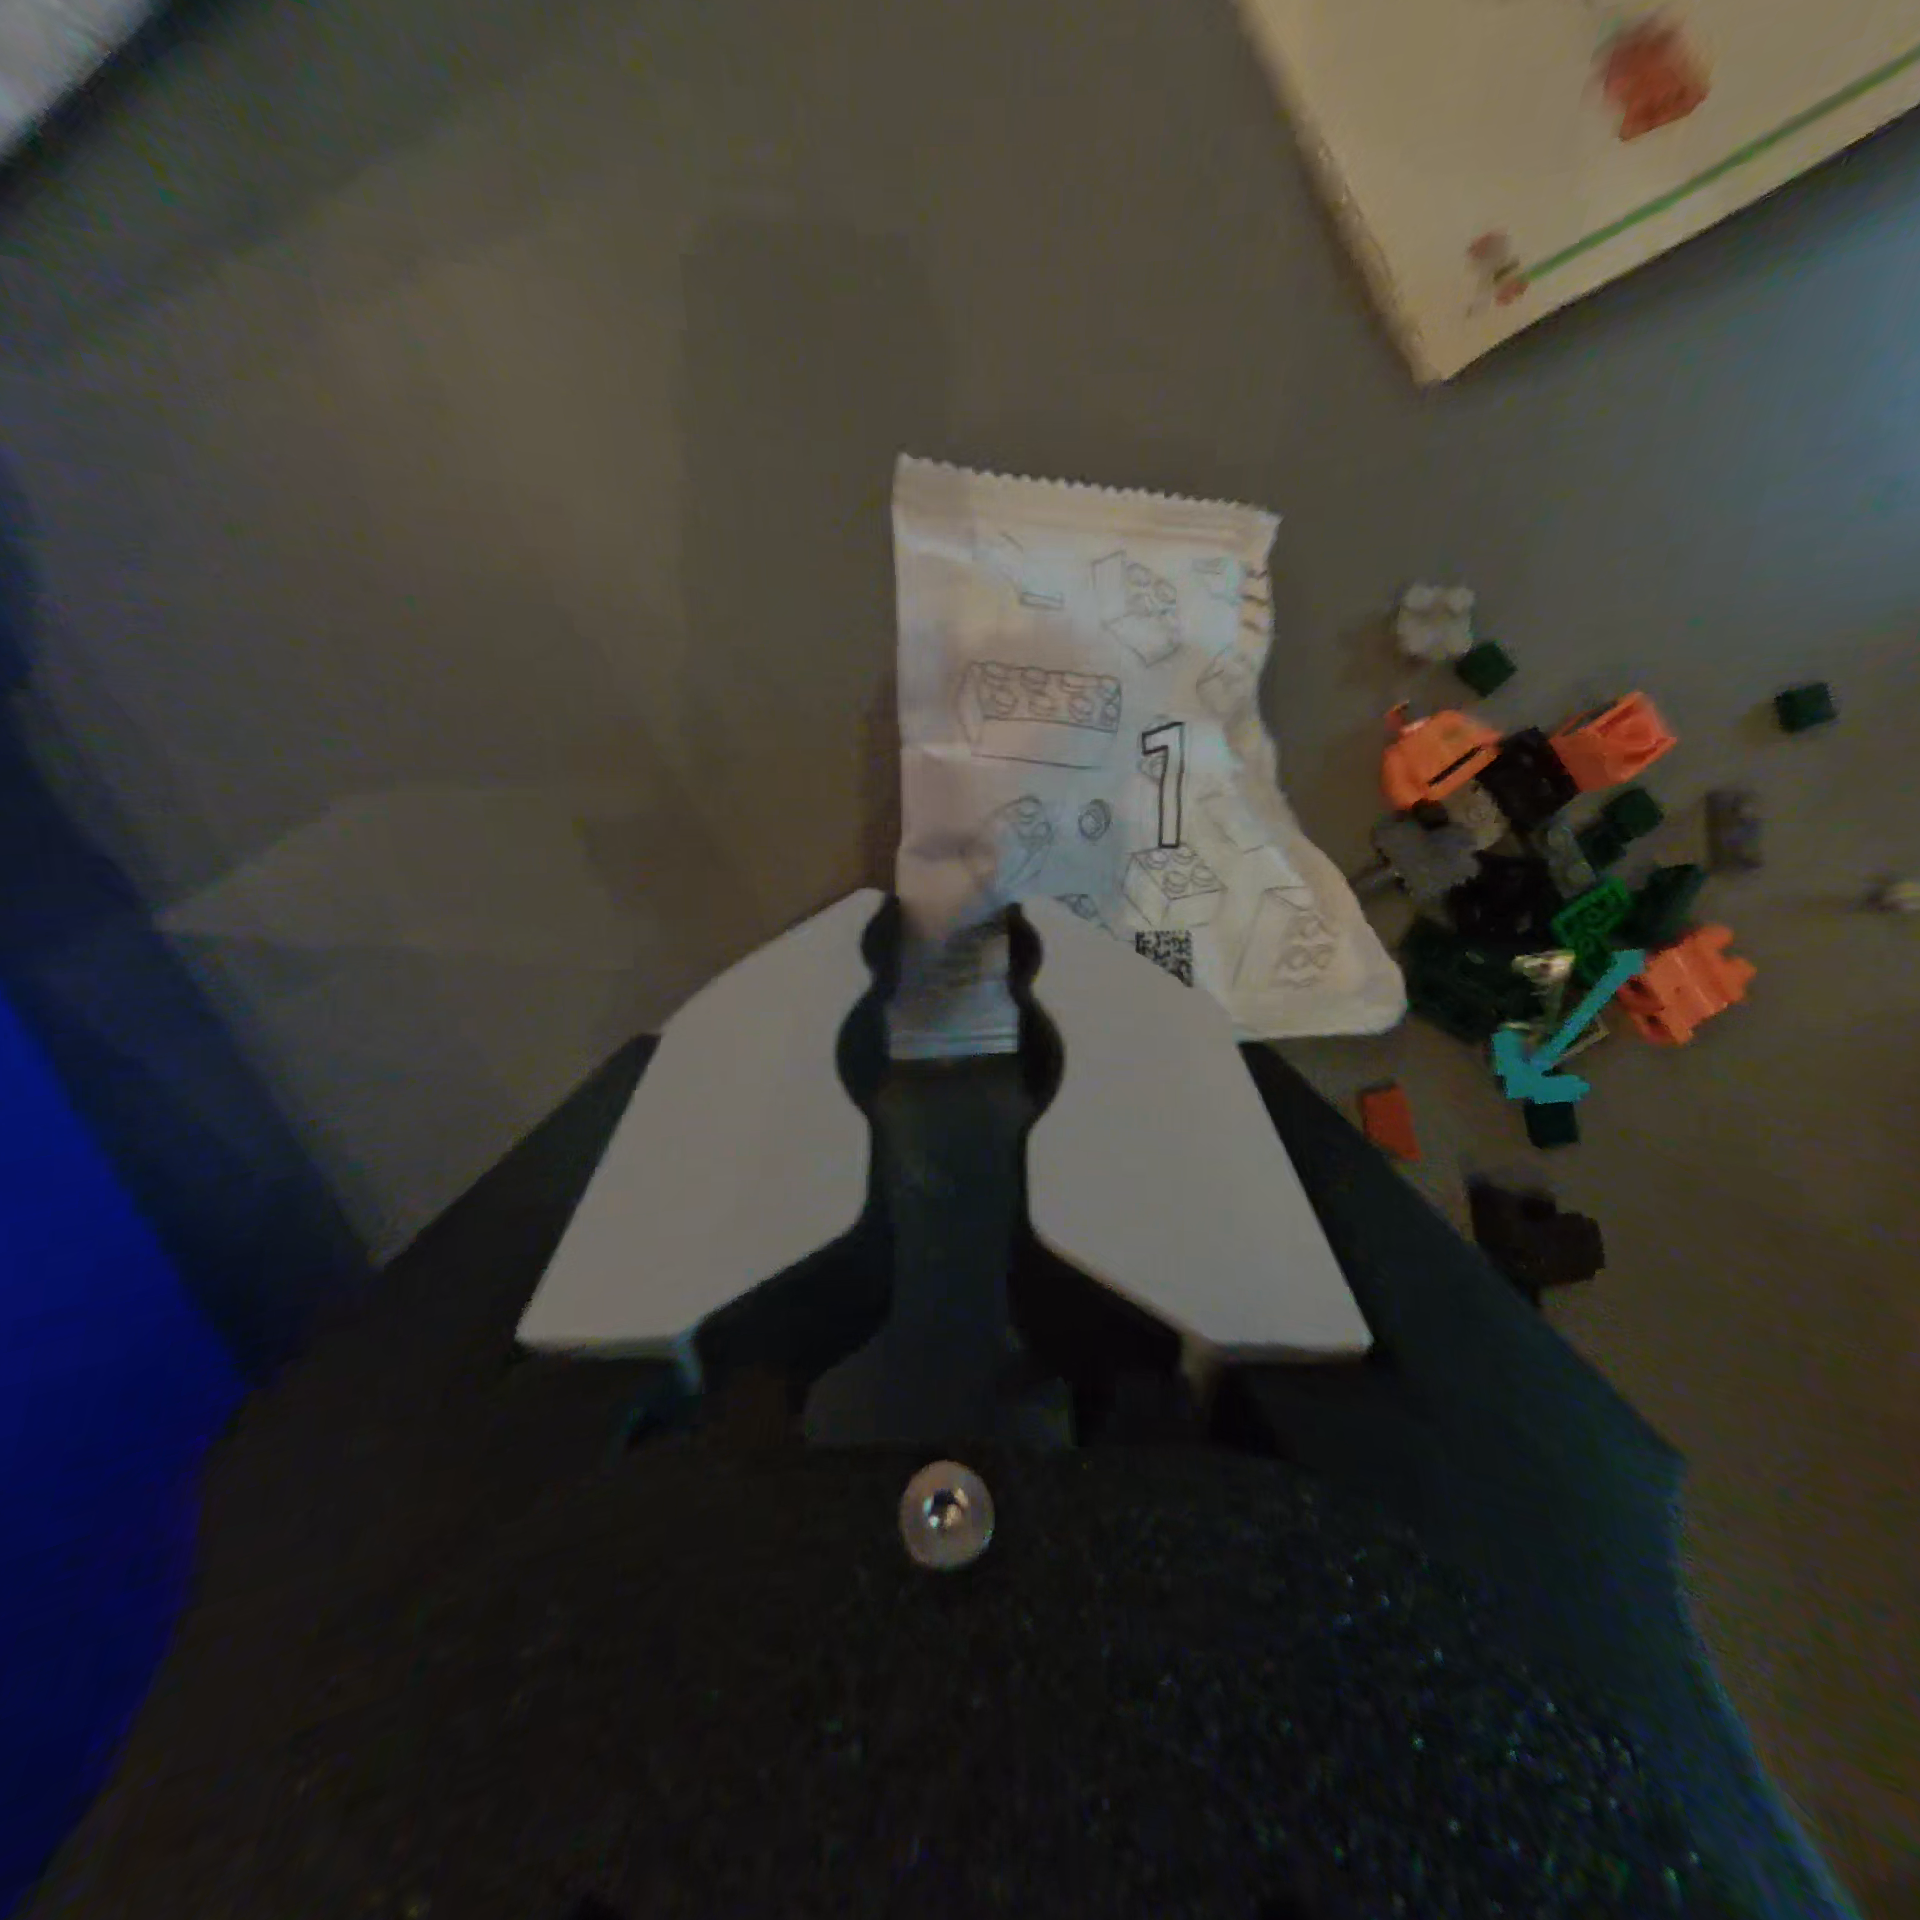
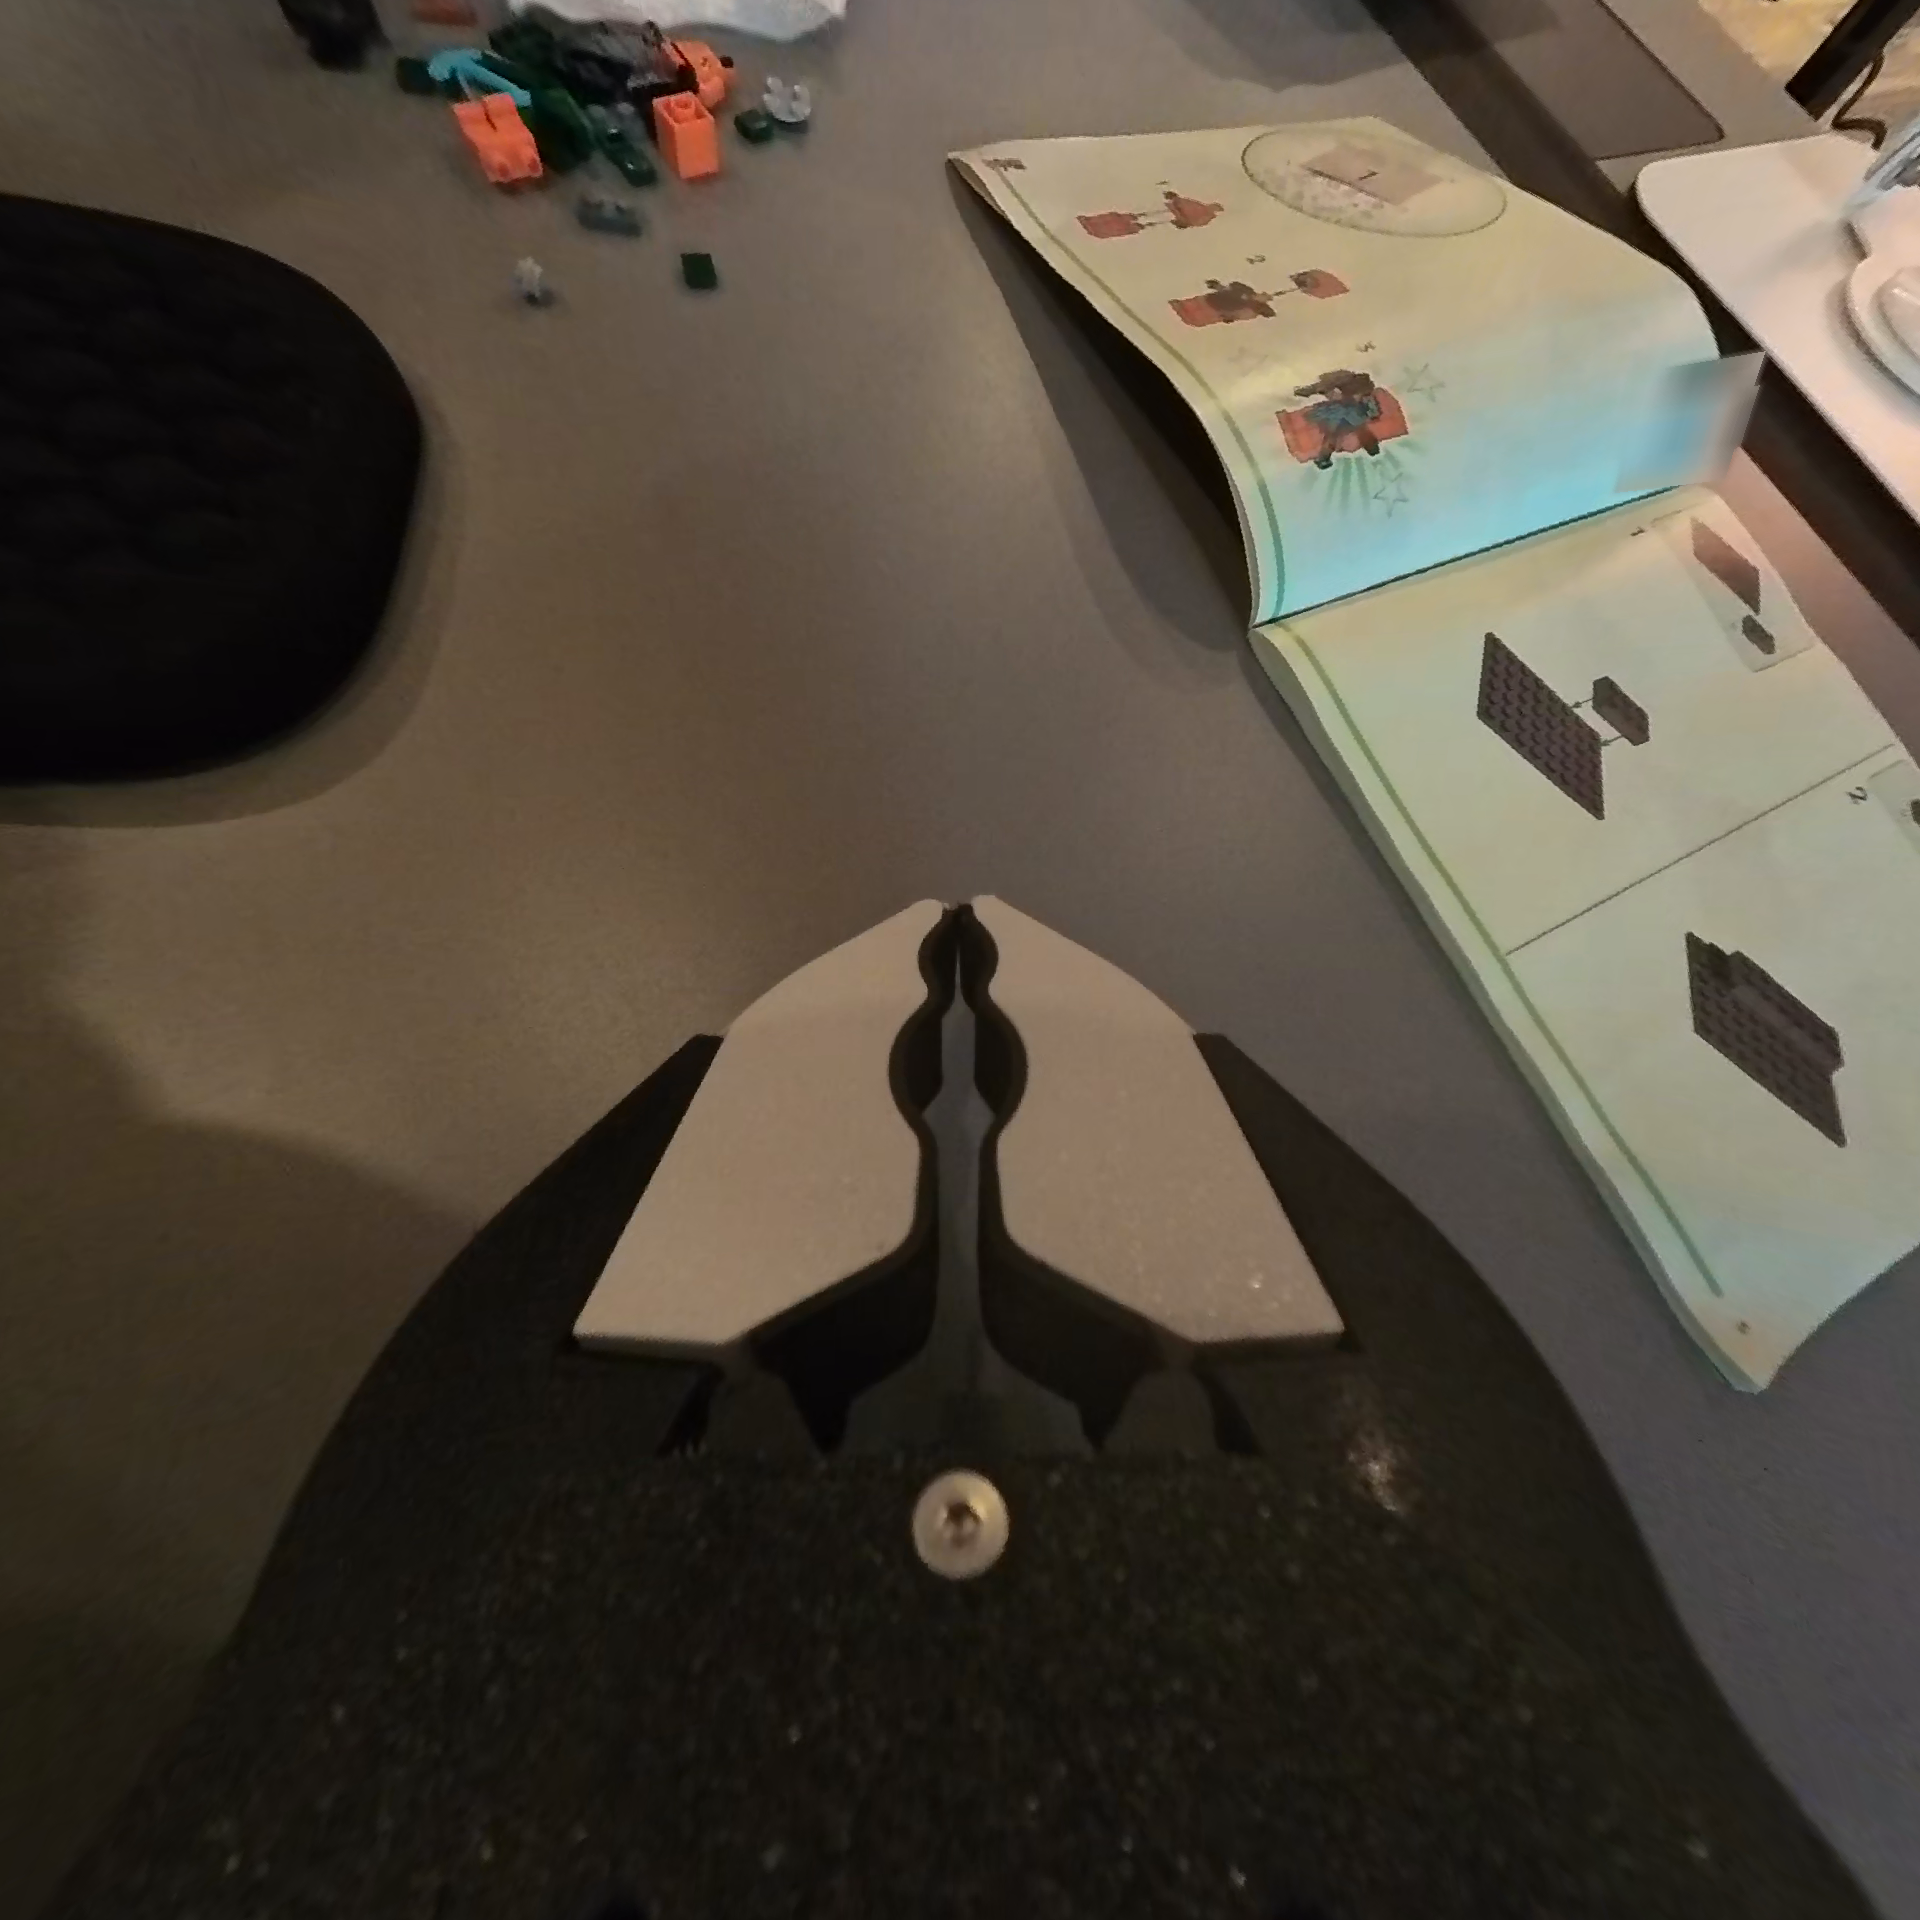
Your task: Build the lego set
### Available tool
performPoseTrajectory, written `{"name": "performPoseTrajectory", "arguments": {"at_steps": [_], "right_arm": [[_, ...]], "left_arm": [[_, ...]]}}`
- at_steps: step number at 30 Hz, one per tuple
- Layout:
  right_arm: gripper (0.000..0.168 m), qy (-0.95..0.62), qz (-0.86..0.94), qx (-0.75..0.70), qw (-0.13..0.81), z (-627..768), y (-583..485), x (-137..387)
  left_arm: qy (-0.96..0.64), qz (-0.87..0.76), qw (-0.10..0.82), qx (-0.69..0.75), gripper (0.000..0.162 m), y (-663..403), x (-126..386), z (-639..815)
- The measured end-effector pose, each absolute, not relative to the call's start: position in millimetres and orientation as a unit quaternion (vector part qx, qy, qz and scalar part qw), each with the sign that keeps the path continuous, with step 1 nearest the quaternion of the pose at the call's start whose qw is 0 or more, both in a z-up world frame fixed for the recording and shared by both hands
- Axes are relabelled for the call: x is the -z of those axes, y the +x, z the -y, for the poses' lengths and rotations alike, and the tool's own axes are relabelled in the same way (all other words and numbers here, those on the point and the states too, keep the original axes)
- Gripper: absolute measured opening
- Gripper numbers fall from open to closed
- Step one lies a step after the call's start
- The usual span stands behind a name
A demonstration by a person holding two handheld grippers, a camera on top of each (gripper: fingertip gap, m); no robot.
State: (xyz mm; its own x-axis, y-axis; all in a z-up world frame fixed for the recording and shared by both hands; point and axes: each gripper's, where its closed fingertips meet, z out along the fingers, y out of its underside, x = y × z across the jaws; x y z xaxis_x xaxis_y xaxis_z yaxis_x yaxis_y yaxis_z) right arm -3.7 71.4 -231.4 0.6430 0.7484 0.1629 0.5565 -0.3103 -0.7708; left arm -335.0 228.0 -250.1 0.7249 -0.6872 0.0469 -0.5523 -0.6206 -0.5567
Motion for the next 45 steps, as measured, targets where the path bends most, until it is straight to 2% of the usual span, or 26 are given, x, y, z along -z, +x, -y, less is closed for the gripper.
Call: {"name": "performPoseTrajectory", "arguments": {"at_steps": [9, 14, 23, 27, 31, 36, 41, 45], "right_arm": [[0.0, -0.798, 0.407, -0.115, 0.429, -72, -6, 229], [0.0, -0.79, 0.406, -0.135, 0.438, -78, -17, 220], [0.032, -0.746, 0.34, -0.347, 0.455, -95, -91, 156], [0.037, -0.723, 0.303, -0.407, 0.468, -104, -108, 136], [0.036, -0.695, 0.288, -0.463, 0.469, -95, -108, 123], [0.021, -0.675, 0.269, -0.517, 0.452, -82, -101, 115], [0.03, -0.669, 0.235, -0.553, 0.437, -82, -90, 107], [0.016, -0.677, 0.226, -0.53, 0.458, -90, -84, 111]], "left_arm": [[-0.837, -0.316, 0.325, 0.307, 0.001, -307, 207, -218], [-0.79, -0.306, 0.356, 0.394, 0.001, -282, 181, -207], [-0.715, -0.322, 0.374, 0.495, 0.001, -219, 145, -171], [-0.675, -0.343, 0.382, 0.53, 0.001, -181, 133, -144], [-0.65, -0.342, 0.379, 0.563, 0.0, -149, 128, -125], [-0.635, -0.334, 0.374, 0.587, 0.0, -129, 128, -119], [-0.636, -0.336, 0.383, 0.579, 0.0, -125, 126, -122], [-0.632, -0.342, 0.381, 0.582, 0.0, -120, 124, -117]]}}
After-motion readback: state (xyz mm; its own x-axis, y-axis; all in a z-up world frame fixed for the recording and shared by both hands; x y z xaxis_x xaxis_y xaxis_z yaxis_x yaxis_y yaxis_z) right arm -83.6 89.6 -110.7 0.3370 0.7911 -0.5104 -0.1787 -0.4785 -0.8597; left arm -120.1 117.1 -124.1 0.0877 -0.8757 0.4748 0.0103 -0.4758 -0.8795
